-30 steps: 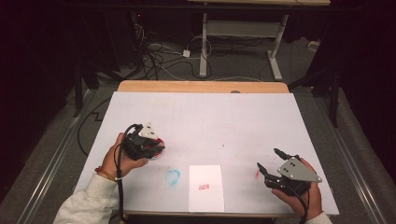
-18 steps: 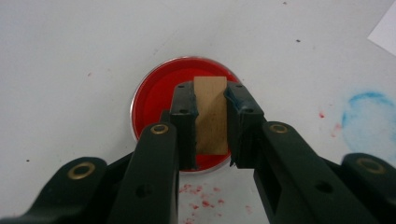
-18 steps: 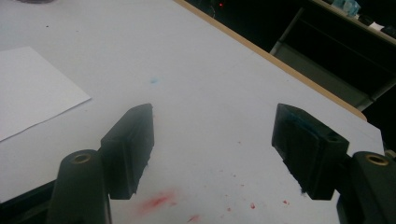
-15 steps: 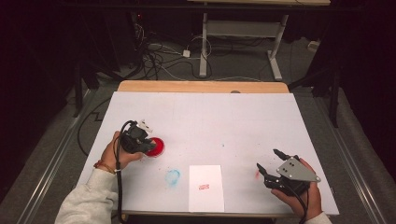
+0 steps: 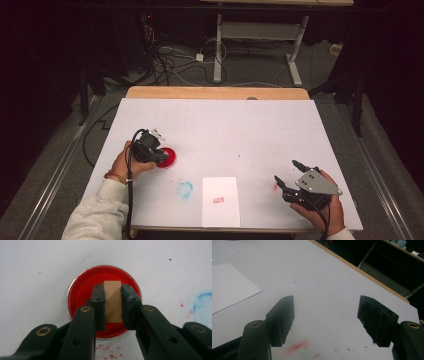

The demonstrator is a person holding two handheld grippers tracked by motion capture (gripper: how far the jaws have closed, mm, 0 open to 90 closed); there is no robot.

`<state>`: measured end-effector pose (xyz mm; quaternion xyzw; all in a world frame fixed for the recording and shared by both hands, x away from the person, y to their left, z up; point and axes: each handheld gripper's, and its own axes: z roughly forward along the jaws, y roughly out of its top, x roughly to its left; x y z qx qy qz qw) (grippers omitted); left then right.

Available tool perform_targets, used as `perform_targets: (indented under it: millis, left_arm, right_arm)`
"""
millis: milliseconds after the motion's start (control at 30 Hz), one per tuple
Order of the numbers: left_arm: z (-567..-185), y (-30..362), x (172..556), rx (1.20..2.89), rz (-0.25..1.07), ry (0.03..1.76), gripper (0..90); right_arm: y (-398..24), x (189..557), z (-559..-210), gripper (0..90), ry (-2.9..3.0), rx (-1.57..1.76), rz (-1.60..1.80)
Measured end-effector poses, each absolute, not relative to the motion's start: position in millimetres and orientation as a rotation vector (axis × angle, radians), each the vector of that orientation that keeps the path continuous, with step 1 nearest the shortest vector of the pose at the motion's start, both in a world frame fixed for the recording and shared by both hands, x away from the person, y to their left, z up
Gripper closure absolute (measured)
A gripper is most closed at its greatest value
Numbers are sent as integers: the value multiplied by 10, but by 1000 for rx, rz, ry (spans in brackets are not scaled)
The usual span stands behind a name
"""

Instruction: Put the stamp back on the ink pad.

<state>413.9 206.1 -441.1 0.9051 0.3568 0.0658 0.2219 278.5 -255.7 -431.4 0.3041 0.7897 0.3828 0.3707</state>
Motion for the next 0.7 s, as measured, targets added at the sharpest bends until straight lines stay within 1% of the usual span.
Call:
perform_targets:
  millis: [200, 333, 400, 567, 600, 700]
  left_arm:
    - [-4421, 2076, 4141, 2486, 171, 990, 735]
    - [-4428, 2037, 4129, 2512, 192, 1011, 724]
    - [-4431, 2034, 4132, 2507, 198, 1042, 675]
    - [-4338, 2064, 4085, 2447, 216, 1031, 570]
    - [-4315, 2067, 4072, 2436, 232, 1032, 534]
    - [-4256, 2069, 4031, 2398, 263, 1026, 484]
  right_arm:
    - [-2558, 2785, -4313, 303, 2024, 781, 983]
    - [-2558, 2787, -4315, 303, 2025, 780, 983]
    - [-2560, 2787, -4313, 302, 2025, 781, 985]
    - [-2560, 2783, -4312, 301, 2030, 776, 989]
    - [-2559, 2783, -4312, 300, 2030, 775, 990]
    - [-2561, 2784, -4311, 300, 2027, 774, 990]
